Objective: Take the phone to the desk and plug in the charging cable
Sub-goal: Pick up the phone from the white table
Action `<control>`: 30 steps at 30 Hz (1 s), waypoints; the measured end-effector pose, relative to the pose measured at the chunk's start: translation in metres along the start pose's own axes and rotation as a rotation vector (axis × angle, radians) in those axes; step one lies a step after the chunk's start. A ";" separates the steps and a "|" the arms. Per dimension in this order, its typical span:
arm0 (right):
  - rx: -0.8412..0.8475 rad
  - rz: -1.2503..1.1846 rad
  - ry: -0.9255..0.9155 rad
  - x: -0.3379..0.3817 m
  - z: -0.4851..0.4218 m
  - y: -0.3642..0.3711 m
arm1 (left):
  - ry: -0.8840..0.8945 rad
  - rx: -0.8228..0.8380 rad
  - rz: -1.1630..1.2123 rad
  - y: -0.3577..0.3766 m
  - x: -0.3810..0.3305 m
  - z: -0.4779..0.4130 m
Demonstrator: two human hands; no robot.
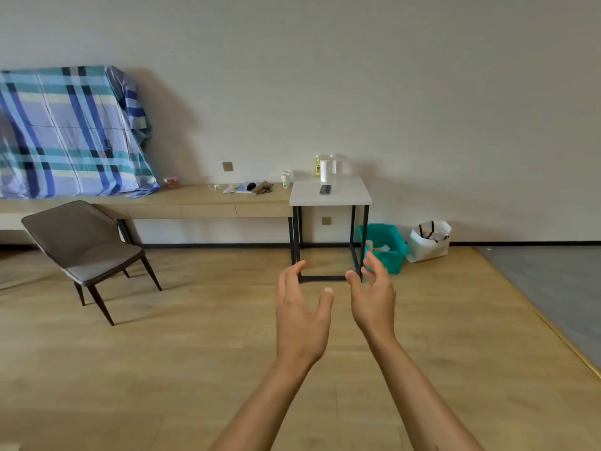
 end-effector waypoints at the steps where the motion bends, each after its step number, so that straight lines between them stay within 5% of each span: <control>1: 0.000 -0.011 0.002 -0.001 -0.016 0.003 | -0.004 -0.013 0.023 0.008 0.004 -0.013; 13: 0.082 0.063 0.039 -0.032 -0.175 0.069 | -0.106 -0.058 0.092 0.077 0.078 -0.151; 30: 0.056 0.113 0.129 -0.048 -0.404 0.259 | -0.214 0.034 0.193 0.128 0.232 -0.429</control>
Point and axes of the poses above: each hand's wrist, its own z-axis away from the middle knuckle, its own y-axis out of the palm, x = y × z, the point moved 6 cm from there along -z, towards the middle knuckle, and after that the axes turned 13 degrees about z, right-handed, at the moved point
